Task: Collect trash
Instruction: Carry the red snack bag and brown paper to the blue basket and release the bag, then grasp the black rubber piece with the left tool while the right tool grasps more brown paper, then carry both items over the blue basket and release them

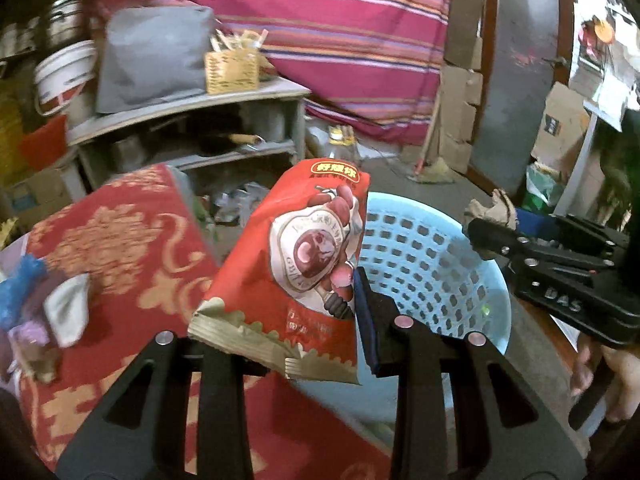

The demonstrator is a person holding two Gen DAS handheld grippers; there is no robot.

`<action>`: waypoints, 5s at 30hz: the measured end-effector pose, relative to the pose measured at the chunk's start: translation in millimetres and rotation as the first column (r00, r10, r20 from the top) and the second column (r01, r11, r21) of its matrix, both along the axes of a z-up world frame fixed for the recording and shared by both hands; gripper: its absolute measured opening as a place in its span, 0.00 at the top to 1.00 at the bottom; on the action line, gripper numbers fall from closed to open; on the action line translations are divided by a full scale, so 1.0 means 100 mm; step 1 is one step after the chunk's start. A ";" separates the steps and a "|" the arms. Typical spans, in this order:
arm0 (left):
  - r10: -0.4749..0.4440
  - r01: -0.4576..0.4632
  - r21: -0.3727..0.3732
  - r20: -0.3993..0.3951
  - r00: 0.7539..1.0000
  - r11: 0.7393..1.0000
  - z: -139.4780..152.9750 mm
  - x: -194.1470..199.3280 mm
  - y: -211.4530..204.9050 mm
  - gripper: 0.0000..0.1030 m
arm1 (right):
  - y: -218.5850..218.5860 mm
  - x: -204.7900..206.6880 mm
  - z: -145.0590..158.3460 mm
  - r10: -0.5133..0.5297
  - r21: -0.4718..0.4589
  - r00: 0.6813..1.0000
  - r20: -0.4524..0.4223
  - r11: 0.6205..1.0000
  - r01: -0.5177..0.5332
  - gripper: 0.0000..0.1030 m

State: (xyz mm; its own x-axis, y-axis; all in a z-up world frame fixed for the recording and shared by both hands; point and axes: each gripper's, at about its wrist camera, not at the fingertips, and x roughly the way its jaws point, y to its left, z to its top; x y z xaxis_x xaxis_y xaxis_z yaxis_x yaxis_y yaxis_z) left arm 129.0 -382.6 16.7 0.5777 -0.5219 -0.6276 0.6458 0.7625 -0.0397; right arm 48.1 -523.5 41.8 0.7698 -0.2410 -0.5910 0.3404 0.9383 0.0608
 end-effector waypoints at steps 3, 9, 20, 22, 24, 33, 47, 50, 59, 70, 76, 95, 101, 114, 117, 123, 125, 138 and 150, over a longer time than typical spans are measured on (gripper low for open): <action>-0.015 0.016 0.033 -0.019 1.000 0.999 -0.11 0.09 -0.18 0.66 | -0.10 0.00 -0.06 -0.019 0.029 1.000 -0.009 0.999 0.019 0.53; -0.023 0.024 0.045 -0.016 1.000 0.999 -0.11 0.10 -0.16 0.28 | -0.12 0.04 -0.12 -0.031 0.041 0.999 -0.026 0.999 0.032 0.53; 0.188 -0.188 -0.011 0.142 0.972 0.982 0.31 -0.14 0.97 0.07 | 0.25 0.27 -0.27 0.031 0.030 0.996 -0.080 0.999 -0.029 0.52; 0.253 -0.253 -0.023 0.153 0.955 0.967 0.38 -0.14 1.29 0.05 | 0.29 0.33 -0.33 0.036 0.033 0.994 -0.099 0.999 -0.033 0.52; 0.292 -0.290 -0.033 0.164 0.942 0.956 0.44 -0.13 1.51 0.05 | 0.34 0.38 -0.40 0.034 0.051 0.992 -0.118 0.998 -0.028 0.51; 0.482 -0.488 -0.008 0.167 0.860 0.873 0.39 0.07 2.60 0.05 | 0.48 0.41 -0.36 -0.057 0.076 0.989 -0.137 0.995 0.068 0.22; 0.584 -0.586 0.090 0.048 0.810 0.805 -0.17 0.40 3.44 0.05 | 1.53 0.66 0.07 0.041 -0.026 0.999 0.014 0.999 -0.041 0.16; 0.586 -0.583 0.113 0.003 0.810 0.805 -0.30 0.50 3.47 0.05 | 1.79 0.78 0.06 0.082 -0.051 0.997 0.000 0.995 -0.082 0.16; 0.546 -0.528 0.160 -0.102 0.831 0.834 -0.56 0.64 3.51 0.24 | 2.27 1.00 -0.04 0.146 -0.057 0.989 -0.031 0.987 -0.147 0.16; 0.561 -0.555 0.143 -0.004 0.828 0.819 -0.32 0.52 3.69 0.24 | 2.99 1.28 -0.19 0.244 -0.013 0.969 -0.048 0.970 -0.244 0.16; 0.615 -0.617 0.100 0.051 0.787 0.781 -0.11 0.49 4.06 0.24 | 3.47 1.41 -0.29 0.322 -0.012 0.944 -0.070 0.946 -0.323 0.16; 0.701 -0.701 0.041 0.011 0.713 0.712 -0.09 0.60 4.66 0.30 | 4.01 1.74 -0.49 0.400 -0.040 0.896 -0.195 0.909 -0.415 0.49; 0.691 -0.691 0.044 0.015 0.722 0.721 -0.07 0.59 4.58 0.38 | 3.93 1.64 -0.39 0.447 -0.010 0.880 -0.161 0.891 -0.454 0.50; 0.715 -0.703 0.136 -0.082 0.694 0.698 -0.39 0.53 4.68 0.12 | 3.39 1.38 -0.16 0.411 -0.010 0.905 -0.110 0.910 -0.415 0.50; 0.723 -0.705 0.164 -0.109 0.682 0.690 -0.52 0.56 4.71 0.12 | 3.29 1.34 -0.13 0.401 -0.006 0.911 -0.101 0.915 -0.403 0.50; 0.693 -0.678 0.142 -0.152 0.705 0.721 -0.56 0.57 4.67 0.29 | 3.11 1.25 -0.08 0.381 -0.002 0.921 -0.079 0.924 -0.382 0.50; 0.692 -0.673 0.163 -0.127 0.711 0.721 -0.54 0.56 4.60 0.30 | 3.04 1.22 -0.07 0.373 -0.002 0.925 -0.073 0.927 -0.374 0.50; 0.609 -0.611 0.057 0.050 0.791 0.789 0.17 0.37 3.57 0.30 | 2.14 0.89 0.07 0.255 0.001 0.966 -0.031 0.967 -0.255 0.50; 0.386 -0.387 -0.003 0.067 0.920 0.922 0.31 0.28 1.93 0.30 | 0.77 0.36 0.01 0.059 0.033 0.998 -0.013 0.998 -0.058 0.50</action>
State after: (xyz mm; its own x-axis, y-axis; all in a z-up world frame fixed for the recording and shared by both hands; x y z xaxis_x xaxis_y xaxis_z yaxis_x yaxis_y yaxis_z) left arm 157.2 -189.7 47.9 0.7732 -0.2435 -0.5856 0.3014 0.9535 0.0014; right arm 84.3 -446.4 42.7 0.7739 -0.1764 -0.6082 0.2859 0.9543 0.0872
